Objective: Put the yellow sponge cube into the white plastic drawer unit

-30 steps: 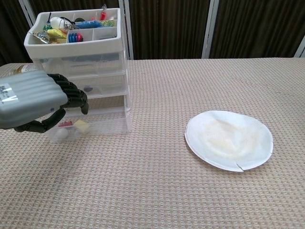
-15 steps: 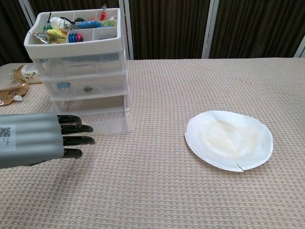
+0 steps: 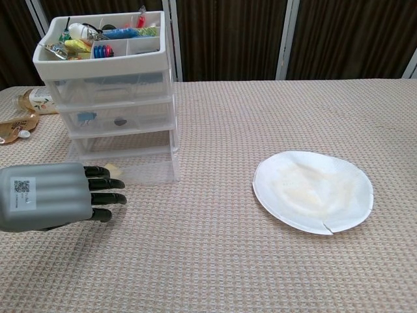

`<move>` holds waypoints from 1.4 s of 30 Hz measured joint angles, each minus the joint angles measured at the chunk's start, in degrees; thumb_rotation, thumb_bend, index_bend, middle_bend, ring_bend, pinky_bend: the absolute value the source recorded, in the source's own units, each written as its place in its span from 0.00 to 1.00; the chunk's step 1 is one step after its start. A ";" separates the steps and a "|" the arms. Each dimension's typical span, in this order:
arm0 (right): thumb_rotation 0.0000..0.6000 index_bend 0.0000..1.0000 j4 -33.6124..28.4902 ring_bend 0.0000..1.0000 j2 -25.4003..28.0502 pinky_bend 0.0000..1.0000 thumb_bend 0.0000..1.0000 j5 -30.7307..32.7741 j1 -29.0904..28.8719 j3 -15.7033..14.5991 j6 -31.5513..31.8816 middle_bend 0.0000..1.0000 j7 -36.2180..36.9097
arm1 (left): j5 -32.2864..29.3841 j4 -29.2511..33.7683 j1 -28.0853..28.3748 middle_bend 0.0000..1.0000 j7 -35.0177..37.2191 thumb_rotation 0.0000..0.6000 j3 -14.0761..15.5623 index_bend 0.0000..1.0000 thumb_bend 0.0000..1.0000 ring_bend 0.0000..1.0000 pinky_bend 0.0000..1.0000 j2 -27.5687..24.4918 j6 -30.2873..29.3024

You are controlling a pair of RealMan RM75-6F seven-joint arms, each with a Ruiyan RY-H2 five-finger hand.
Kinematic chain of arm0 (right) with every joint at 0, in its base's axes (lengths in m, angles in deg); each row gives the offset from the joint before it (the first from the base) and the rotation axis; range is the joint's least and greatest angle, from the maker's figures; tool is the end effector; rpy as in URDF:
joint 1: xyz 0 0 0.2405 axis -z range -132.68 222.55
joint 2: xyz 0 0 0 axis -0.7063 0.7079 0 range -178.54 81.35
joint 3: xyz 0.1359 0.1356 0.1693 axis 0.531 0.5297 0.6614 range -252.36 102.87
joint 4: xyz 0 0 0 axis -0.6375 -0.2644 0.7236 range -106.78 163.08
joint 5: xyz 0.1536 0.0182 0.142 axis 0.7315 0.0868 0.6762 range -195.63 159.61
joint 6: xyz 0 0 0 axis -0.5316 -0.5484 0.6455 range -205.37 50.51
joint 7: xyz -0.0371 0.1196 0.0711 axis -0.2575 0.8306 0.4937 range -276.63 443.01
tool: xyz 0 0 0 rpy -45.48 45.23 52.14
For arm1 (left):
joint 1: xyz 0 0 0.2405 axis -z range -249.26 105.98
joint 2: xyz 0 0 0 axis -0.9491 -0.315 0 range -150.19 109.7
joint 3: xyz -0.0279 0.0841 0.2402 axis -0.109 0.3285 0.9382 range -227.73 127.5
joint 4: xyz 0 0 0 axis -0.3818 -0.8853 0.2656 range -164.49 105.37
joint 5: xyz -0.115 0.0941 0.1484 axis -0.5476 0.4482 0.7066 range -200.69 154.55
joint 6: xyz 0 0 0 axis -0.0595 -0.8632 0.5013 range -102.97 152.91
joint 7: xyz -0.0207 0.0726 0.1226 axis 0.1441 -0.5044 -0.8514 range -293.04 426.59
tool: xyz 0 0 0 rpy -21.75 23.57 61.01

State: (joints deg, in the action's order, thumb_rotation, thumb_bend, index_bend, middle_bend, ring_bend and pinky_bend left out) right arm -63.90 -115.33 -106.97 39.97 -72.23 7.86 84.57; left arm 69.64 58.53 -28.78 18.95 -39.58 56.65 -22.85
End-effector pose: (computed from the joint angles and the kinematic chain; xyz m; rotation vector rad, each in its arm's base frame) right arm -0.3008 -0.1798 0.1418 1.4124 -0.9331 0.9830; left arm -0.2067 0.2583 -0.0129 -2.4883 0.1869 -0.3445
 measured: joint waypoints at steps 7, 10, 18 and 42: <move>1.00 0.08 -0.10 0.00 -0.01 0.00 0.00 0.08 -0.02 0.03 -0.06 0.00 0.02 | -1.85 -1.01 -0.34 0.11 0.22 1.00 -1.17 0.31 0.91 0.07 0.15 0.77 0.70; 1.00 0.08 -0.10 0.00 0.01 0.00 0.00 0.04 0.00 0.03 0.00 0.00 0.03 | -2.65 -1.34 -0.42 0.11 0.11 1.00 -1.57 0.31 0.91 0.07 0.15 0.99 1.03; 1.00 0.08 -0.05 0.00 -0.03 0.00 0.00 -0.01 0.00 0.03 0.03 0.00 0.05 | -4.71 -2.60 -0.81 0.11 -0.42 1.00 -2.72 0.31 0.91 0.07 0.15 1.20 1.19; 1.00 0.08 0.04 0.00 -0.05 0.00 0.00 -0.10 0.03 0.05 0.17 0.00 0.08 | -10.40 -7.61 -1.26 0.11 -1.49 1.00 -6.05 0.30 0.91 0.07 0.15 3.50 1.17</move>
State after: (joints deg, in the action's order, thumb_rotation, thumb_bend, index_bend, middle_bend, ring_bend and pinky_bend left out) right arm -63.86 -115.38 -107.07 40.01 -72.18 8.03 84.65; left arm 59.24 50.92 -30.04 17.46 -45.63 60.14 -21.68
